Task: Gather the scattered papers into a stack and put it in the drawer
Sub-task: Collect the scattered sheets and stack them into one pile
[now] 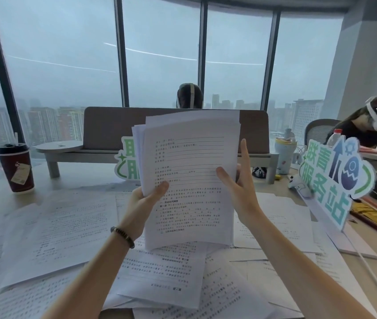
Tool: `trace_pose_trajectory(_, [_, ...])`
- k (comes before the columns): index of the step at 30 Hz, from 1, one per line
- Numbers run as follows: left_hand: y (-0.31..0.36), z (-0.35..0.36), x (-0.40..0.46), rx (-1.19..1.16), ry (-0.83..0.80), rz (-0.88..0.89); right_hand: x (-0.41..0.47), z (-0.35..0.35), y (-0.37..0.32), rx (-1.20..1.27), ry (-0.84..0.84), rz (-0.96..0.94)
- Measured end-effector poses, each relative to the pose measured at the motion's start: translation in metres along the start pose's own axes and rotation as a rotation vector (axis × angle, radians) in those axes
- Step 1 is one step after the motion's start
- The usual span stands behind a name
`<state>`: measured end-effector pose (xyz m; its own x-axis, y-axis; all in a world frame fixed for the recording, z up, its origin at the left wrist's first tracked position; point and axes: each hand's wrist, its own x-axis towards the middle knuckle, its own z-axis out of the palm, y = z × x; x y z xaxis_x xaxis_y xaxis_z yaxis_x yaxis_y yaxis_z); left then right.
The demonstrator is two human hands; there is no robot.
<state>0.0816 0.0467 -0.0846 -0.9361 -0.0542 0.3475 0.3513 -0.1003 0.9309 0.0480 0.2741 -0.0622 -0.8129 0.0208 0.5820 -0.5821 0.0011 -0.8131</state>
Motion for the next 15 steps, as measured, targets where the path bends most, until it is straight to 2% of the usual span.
trace_pose_trajectory(3, [-0.001, 0.005, -0.001, 0.029, 0.042, 0.002, -0.01, 0.006, 0.01, 0.042, -0.005, 0.114])
trace_pose_trajectory(5, [0.0, 0.009, 0.001, 0.027, 0.078, 0.026, -0.011, 0.008, 0.009, 0.029, 0.03, 0.123])
trace_pose_trajectory(9, [0.009, 0.015, 0.006, -0.009, 0.137, 0.07, -0.005, 0.01, -0.004, -0.007, 0.037, 0.038])
trace_pose_trajectory(12, [0.018, 0.014, 0.008, -0.054, 0.073, 0.058, -0.001, 0.008, -0.013, -0.088, -0.039, -0.057])
trace_pose_trajectory(15, [0.02, 0.008, 0.008, -0.068, 0.015, 0.029, 0.012, 0.002, -0.027, -0.16, -0.004, -0.208])
